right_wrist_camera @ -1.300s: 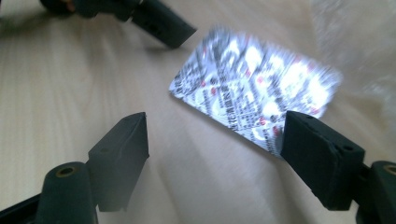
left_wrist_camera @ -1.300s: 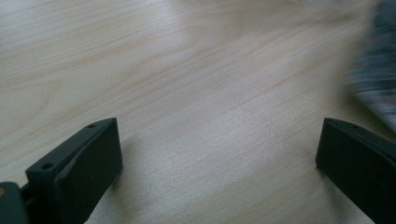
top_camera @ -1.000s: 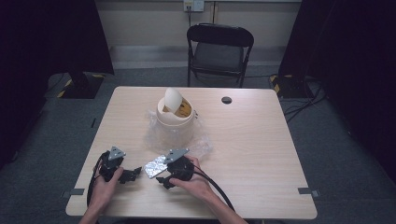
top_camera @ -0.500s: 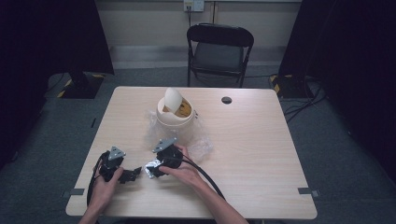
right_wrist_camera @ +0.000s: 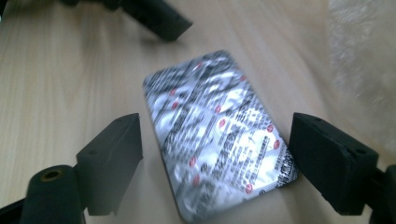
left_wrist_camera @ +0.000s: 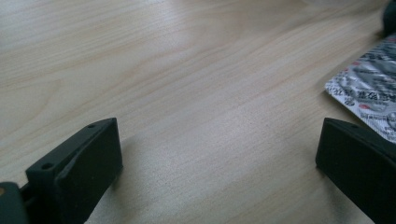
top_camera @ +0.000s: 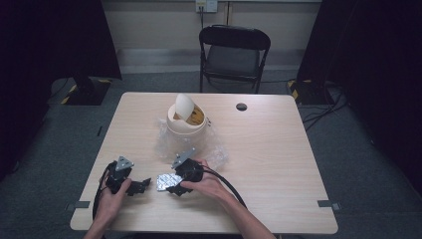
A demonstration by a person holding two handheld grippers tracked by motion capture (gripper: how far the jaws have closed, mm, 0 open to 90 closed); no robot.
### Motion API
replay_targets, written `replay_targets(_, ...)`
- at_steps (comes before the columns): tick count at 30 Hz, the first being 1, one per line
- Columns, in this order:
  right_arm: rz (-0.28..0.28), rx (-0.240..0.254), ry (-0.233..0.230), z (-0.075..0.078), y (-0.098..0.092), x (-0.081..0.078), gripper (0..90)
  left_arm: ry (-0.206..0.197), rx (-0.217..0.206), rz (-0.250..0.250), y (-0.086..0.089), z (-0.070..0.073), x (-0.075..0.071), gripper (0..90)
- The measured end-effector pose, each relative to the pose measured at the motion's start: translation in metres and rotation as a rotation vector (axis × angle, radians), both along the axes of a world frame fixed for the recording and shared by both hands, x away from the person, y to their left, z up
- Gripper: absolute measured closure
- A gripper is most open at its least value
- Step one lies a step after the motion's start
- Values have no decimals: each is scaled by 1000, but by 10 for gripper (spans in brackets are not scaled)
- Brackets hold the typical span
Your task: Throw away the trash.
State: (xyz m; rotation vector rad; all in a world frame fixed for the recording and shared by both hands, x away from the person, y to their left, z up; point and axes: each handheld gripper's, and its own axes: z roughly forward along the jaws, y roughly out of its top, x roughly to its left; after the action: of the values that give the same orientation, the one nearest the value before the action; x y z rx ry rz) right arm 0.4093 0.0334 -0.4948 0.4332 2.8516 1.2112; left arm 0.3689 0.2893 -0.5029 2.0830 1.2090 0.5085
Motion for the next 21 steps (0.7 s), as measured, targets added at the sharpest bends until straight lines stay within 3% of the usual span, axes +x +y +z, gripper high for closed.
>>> replay_targets(3, 1, -20, -54, -2, -10, -17, 161, 0, 1, 0, 0, 0, 0, 0)
replay_targets(7, -25, -13, -94, -5, -17, -25, 168, 1, 3, -2, 0, 0, 0, 0)
replay_targets(12, -28, -2, -98, -6, -17, -25, 181, 1, 0, 0, 0, 0, 0, 0)
replay_targets(13, -36, 9, -103, -5, -15, -22, 244, 1, -2, 0, 0, 0, 0, 0)
replay_targets(18, -47, 22, -105, -6, -12, -19, 253, 1, -1, 0, 0, 0, 0, 0)
replay_targets(21, -54, 20, -105, -4, -14, -19, 339, 0, 1, 0, 0, 0, 0, 0)
